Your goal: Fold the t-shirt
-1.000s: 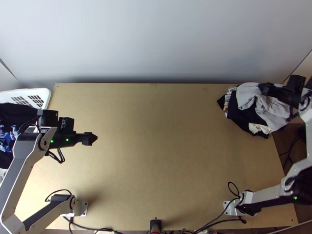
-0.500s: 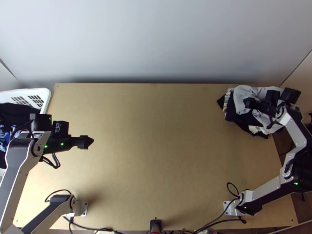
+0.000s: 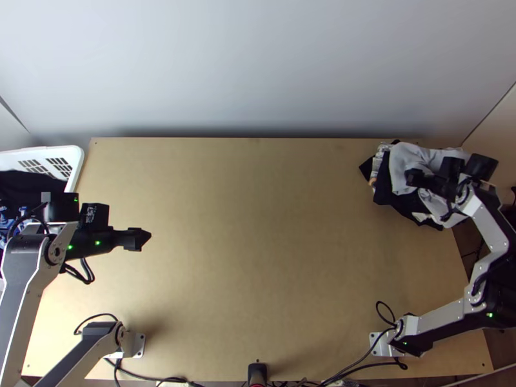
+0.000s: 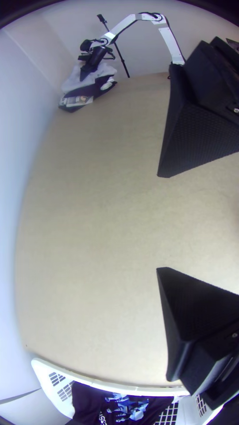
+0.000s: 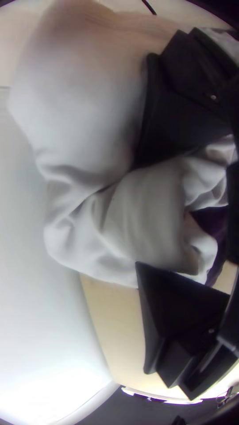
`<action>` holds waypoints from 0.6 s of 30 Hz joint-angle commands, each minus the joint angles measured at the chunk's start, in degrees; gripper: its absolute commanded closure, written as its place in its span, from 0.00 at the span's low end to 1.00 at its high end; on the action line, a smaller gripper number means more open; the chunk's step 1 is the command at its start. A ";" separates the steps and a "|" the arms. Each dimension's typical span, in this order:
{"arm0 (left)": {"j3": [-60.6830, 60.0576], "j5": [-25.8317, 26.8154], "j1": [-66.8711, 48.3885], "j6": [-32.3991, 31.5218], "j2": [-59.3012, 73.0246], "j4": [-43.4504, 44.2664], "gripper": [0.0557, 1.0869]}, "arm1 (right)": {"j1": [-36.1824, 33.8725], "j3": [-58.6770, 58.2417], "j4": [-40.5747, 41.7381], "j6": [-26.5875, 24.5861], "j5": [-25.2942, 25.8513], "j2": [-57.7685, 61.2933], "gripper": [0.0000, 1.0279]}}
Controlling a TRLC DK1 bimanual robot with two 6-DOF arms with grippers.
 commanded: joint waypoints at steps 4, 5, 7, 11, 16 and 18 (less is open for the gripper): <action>-0.69 0.20 0.03 -0.56 -4.67 7.40 0.04 | 1.64 12.07 -5.42 1.05 -0.26 -6.47 0.04; -0.95 0.02 -0.06 -0.12 -5.37 9.33 0.04 | 1.91 13.57 -6.65 1.14 -0.26 -6.56 0.04; -0.86 -0.68 -0.06 0.94 -5.90 10.83 0.04 | 2.70 16.12 -8.68 2.11 -0.26 -7.09 0.04; -0.25 -3.49 0.12 1.11 -6.25 11.97 0.04 | 4.89 16.64 -9.11 4.22 -0.17 -10.95 0.04; -2.18 -9.12 0.21 4.28 -7.48 14.17 0.04 | 9.90 11.19 -8.85 5.01 0.27 -19.22 0.04; -3.67 -9.47 0.30 5.24 -9.15 15.57 0.04 | 13.33 6.62 -7.71 4.57 0.71 -23.96 0.04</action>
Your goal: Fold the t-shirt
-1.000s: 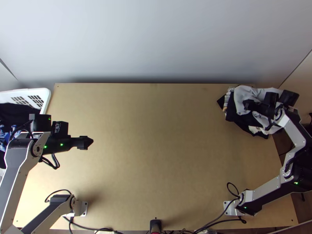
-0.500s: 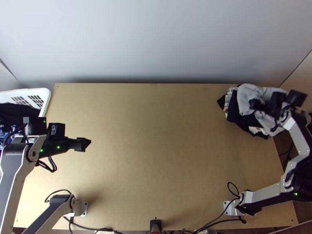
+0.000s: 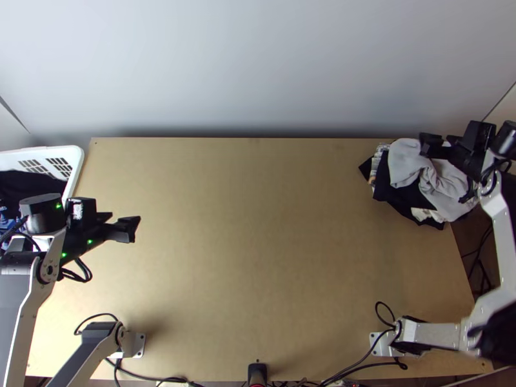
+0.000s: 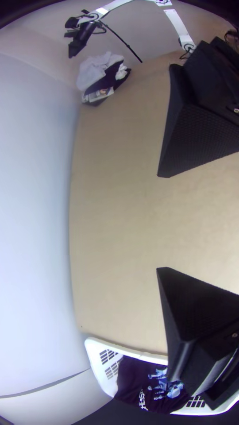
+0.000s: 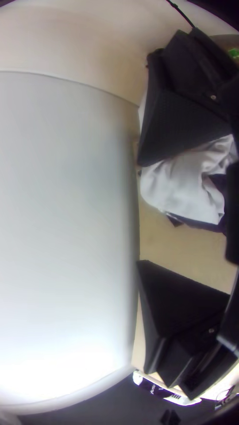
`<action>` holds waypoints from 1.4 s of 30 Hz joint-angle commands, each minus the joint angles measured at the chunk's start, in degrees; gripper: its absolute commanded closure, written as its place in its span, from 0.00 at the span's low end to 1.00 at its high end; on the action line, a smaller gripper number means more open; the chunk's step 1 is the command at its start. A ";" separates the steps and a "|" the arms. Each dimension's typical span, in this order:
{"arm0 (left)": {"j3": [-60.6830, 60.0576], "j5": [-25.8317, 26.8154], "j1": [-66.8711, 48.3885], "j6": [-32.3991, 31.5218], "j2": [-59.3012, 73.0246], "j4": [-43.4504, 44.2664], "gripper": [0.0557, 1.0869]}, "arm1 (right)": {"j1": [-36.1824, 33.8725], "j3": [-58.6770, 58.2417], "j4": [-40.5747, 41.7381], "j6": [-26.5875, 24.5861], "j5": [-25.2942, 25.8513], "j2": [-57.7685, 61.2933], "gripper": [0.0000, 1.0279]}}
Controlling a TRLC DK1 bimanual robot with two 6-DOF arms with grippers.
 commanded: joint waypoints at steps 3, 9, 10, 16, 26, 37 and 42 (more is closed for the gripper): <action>-6.98 -3.94 0.08 2.64 -7.51 8.65 0.04 | 13.54 -12.80 0.88 -2.81 6.27 -16.59 0.04; -15.24 -3.94 -0.36 0.09 -15.16 11.29 0.04 | 23.21 -27.21 1.15 -3.60 13.83 -26.25 0.04; -16.64 -3.94 -0.36 0.09 -16.65 12.16 0.04 | 23.21 -29.15 1.76 -2.37 13.83 -27.66 0.04; -26.22 -9.65 0.52 0.27 -28.08 20.07 0.04 | 26.37 -43.47 7.30 -0.44 16.38 -38.65 0.04; -40.29 -11.67 4.47 0.27 -48.03 23.85 0.04 | 28.04 -62.72 18.72 1.14 30.09 -58.60 0.04; -50.22 -12.99 6.67 -1.31 -48.47 38.62 0.04 | 29.19 -73.27 13.98 -7.65 33.43 -81.80 0.04; -53.73 -12.99 4.03 -7.46 -48.47 37.74 0.04 | 30.77 -73.27 13.54 1.05 33.52 -81.80 0.04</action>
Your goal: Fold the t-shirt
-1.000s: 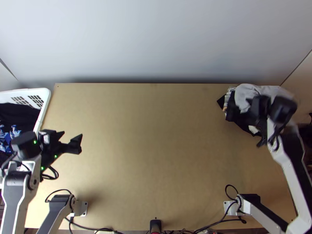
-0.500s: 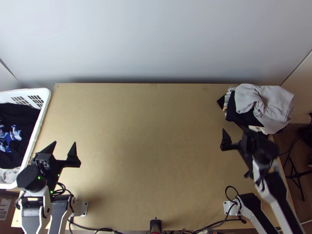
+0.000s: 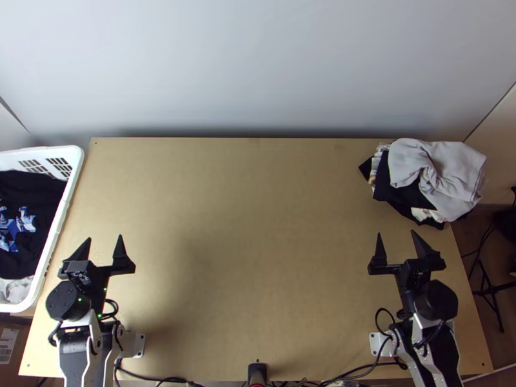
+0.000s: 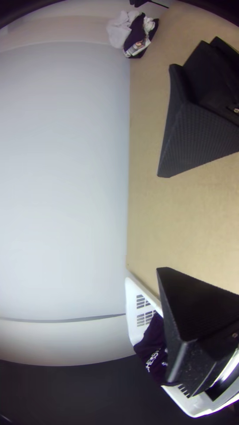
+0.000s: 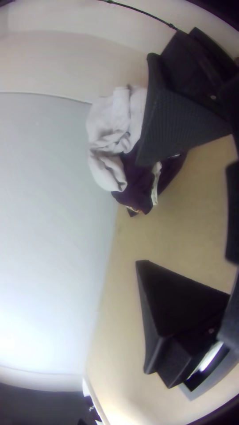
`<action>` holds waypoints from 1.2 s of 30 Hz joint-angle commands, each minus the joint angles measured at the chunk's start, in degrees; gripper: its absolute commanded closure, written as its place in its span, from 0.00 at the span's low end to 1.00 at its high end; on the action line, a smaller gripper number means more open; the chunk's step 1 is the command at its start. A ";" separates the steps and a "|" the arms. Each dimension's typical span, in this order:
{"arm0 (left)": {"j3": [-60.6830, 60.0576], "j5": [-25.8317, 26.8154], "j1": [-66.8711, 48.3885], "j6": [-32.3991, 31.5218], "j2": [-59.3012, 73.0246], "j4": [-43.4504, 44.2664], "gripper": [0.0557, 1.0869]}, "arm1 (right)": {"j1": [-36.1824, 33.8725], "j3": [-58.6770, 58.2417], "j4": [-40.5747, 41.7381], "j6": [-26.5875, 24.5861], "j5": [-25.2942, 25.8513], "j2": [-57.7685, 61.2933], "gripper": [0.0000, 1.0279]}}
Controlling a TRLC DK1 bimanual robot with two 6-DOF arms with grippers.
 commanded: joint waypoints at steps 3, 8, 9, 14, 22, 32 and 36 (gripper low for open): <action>-5.36 -0.27 -1.76 -4.82 -0.65 1.34 0.04 | 1.22 -2.32 -1.35 9.20 0.62 -4.34 0.04; -5.36 -0.27 -1.94 -4.38 -0.73 1.52 0.04 | 1.13 -2.32 -3.90 13.33 0.71 -4.34 0.04; -5.36 -0.27 -1.94 -4.38 -0.65 1.43 0.04 | 1.04 -2.32 -4.16 13.24 0.71 -4.34 0.04; -5.36 -0.27 -1.94 -4.29 -0.65 1.26 0.04 | 0.78 -2.50 -4.69 13.42 0.62 -4.25 0.04; -5.36 -0.27 -1.94 -4.29 -0.65 1.26 0.04 | 0.78 -2.41 -4.69 13.42 0.71 -4.25 0.04; -5.36 -0.27 -1.94 -4.29 -0.65 1.26 0.04 | 0.78 -2.41 -4.69 13.42 0.62 -4.25 0.04; -5.36 -0.27 -1.94 -4.29 -0.65 1.26 0.04 | 0.78 -2.41 -4.69 13.42 0.62 -4.25 0.04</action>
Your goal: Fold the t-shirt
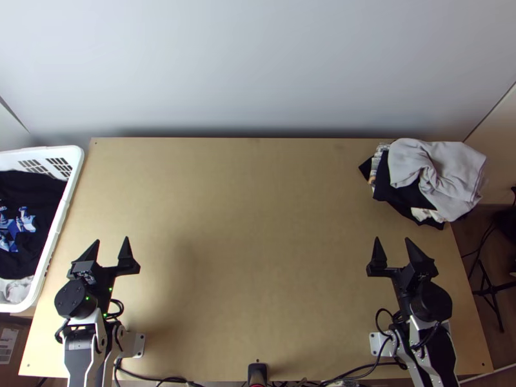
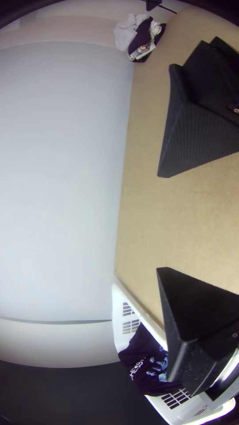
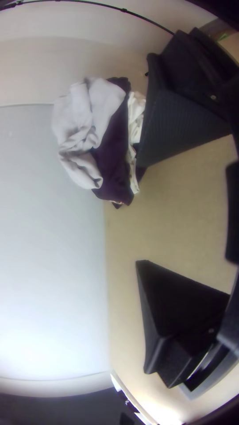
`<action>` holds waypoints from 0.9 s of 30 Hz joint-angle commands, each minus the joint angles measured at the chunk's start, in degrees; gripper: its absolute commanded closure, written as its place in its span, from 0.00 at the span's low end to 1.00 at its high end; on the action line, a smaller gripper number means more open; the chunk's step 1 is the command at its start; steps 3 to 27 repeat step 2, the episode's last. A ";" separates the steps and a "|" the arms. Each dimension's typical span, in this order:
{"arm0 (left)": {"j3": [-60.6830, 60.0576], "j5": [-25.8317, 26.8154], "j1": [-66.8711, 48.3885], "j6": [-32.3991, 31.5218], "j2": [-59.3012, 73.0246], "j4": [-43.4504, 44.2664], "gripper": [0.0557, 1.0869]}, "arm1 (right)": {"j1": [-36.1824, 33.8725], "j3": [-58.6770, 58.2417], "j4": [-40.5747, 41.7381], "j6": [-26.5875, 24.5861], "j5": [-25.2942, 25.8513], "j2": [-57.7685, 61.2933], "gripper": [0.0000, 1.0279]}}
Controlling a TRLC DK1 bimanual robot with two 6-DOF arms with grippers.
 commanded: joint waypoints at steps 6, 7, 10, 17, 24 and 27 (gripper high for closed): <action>-0.01 0.01 0.01 0.12 0.03 -0.14 0.04 | 0.03 0.04 0.01 0.04 0.08 -0.01 0.04; -0.01 0.01 0.01 0.12 0.03 -0.14 0.04 | 0.03 0.04 0.01 0.04 0.08 -0.01 0.04; -0.01 0.01 0.01 0.12 0.03 -0.14 0.04 | 0.03 0.04 0.01 0.04 0.08 -0.01 0.04; -0.01 0.01 0.01 0.12 0.03 -0.14 0.04 | 0.03 0.04 0.01 0.04 0.08 -0.01 0.04; -0.01 0.01 0.01 0.12 0.03 -0.14 0.04 | 0.03 0.04 0.01 0.04 0.08 -0.01 0.04; -0.01 0.01 0.01 0.12 0.03 -0.14 0.04 | 0.03 0.04 0.01 0.04 0.08 -0.01 0.04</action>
